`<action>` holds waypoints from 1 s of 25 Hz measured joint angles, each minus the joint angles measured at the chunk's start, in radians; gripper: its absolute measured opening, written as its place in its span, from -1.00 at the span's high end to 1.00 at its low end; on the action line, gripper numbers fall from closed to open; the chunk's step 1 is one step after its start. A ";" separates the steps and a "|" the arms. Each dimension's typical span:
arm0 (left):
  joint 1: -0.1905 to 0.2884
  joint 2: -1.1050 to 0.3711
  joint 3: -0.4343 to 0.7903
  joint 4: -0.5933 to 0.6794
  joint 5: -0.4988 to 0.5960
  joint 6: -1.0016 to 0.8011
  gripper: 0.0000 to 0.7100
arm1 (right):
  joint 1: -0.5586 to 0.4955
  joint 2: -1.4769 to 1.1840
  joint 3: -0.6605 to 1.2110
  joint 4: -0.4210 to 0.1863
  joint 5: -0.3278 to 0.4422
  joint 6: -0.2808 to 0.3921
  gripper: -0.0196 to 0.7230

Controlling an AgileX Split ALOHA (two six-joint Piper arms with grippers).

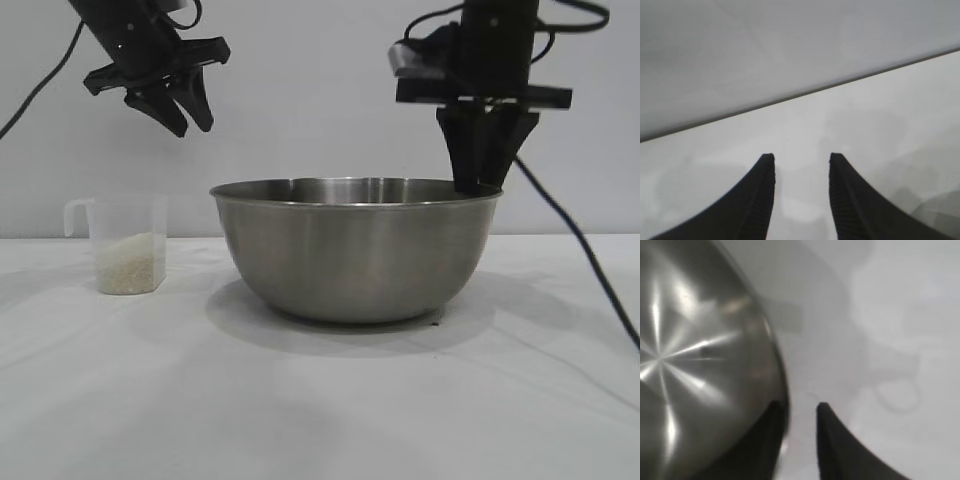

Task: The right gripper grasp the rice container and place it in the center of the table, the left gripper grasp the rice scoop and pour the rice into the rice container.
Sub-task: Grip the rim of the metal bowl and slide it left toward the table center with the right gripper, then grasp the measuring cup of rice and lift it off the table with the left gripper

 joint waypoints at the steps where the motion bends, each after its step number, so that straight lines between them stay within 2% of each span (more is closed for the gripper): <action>1: 0.000 -0.004 0.000 0.000 0.002 0.000 0.37 | 0.008 -0.072 0.091 0.008 -0.082 0.000 -0.25; 2: 0.000 -0.008 0.000 0.000 0.006 0.000 0.37 | 0.018 -0.155 0.184 0.008 -0.163 0.000 -0.22; 5: 0.000 -0.012 0.000 0.000 0.006 0.000 0.37 | 0.085 -0.430 0.579 -0.030 -0.501 -0.002 -0.22; 7: 0.000 -0.019 0.000 0.002 0.012 0.000 0.37 | 0.124 -0.607 0.776 -0.036 -0.603 -0.002 -0.22; 9: 0.000 -0.031 0.000 0.006 0.027 0.002 0.37 | 0.132 -0.781 0.904 -0.024 -0.603 0.018 -0.22; 13: 0.000 -0.073 0.043 -0.033 0.019 0.074 0.37 | 0.132 -1.118 1.037 -0.022 -0.518 0.046 -0.22; 16: 0.000 -0.152 0.166 -0.139 -0.074 0.196 0.37 | 0.132 -1.372 1.080 -0.029 -0.353 0.083 -0.22; 20: -0.019 -0.297 0.426 -0.410 -0.301 0.515 0.37 | 0.132 -1.690 1.111 -0.117 -0.152 0.257 -0.22; 21: -0.031 -0.335 0.478 -0.491 -0.353 0.631 0.37 | 0.132 -1.748 1.116 -0.136 -0.094 0.295 -0.11; 25: -0.088 -0.439 0.658 -0.779 -0.432 1.067 0.37 | 0.132 -1.901 1.131 -0.149 0.114 0.375 -0.10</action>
